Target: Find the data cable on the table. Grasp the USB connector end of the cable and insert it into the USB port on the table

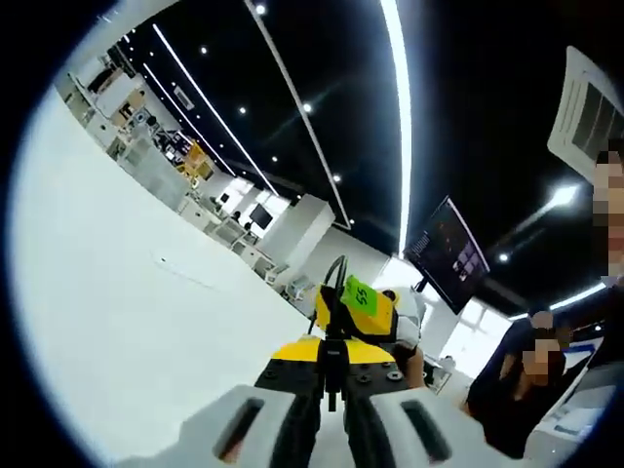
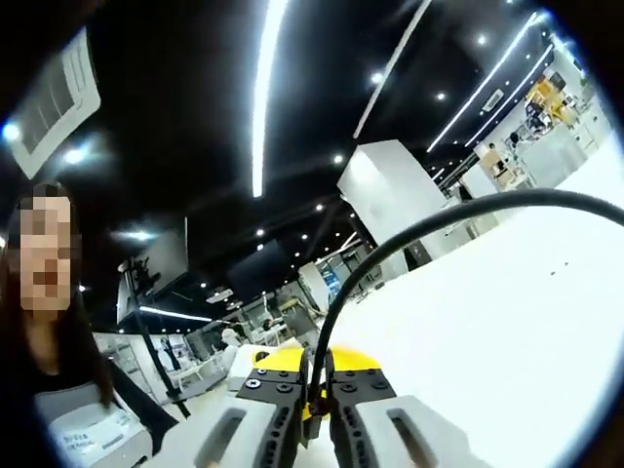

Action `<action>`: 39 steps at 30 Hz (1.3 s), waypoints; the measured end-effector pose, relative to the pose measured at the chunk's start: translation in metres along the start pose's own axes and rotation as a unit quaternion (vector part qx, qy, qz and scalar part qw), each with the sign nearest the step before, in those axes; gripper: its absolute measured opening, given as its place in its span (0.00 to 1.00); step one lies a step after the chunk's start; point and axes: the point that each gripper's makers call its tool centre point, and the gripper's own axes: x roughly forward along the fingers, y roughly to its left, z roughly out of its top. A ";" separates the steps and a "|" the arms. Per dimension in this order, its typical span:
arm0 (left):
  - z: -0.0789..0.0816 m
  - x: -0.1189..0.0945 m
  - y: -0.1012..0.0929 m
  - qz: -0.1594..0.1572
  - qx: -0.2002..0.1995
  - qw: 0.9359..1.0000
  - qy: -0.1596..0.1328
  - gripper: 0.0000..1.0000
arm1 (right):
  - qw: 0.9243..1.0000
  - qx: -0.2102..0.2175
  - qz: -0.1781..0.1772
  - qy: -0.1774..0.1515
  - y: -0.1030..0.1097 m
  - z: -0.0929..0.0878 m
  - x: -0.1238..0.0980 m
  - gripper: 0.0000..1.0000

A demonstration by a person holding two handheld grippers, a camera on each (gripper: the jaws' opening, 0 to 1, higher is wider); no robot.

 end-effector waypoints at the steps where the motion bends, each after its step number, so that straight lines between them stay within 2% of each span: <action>1: 0.000 0.000 0.000 -0.001 0.000 1.000 0.000 0.06 | 1.000 0.003 -0.002 -0.001 0.000 -0.001 0.000 0.10; 9: -0.004 -0.001 -0.003 -0.008 -0.015 1.000 -0.001 0.07 | 1.000 0.018 0.001 0.005 0.000 -0.005 0.003 0.07; 14: -0.005 -0.001 -0.002 -0.010 -0.013 1.000 -0.004 0.07 | 0.999 0.045 -0.001 -0.003 -0.003 -0.003 0.003 0.07; 19: -0.005 -0.001 0.000 -0.006 -0.006 1.000 -0.007 0.07 | 0.998 0.052 -0.011 -0.016 -0.005 0.000 0.004 0.07; 25: -0.002 -0.001 0.002 0.002 0.006 1.000 -0.016 0.07 | 0.998 0.052 -0.028 -0.025 -0.007 0.001 0.006 0.07; 29: -0.001 -0.001 0.007 0.012 0.016 1.000 -0.018 0.07 | 0.998 0.028 -0.052 -0.021 -0.011 0.001 0.008 0.06; 39: 0.002 0.002 0.009 0.014 0.026 0.999 -0.031 0.08 | 0.998 0.026 -0.050 -0.026 -0.012 0.002 0.005 0.04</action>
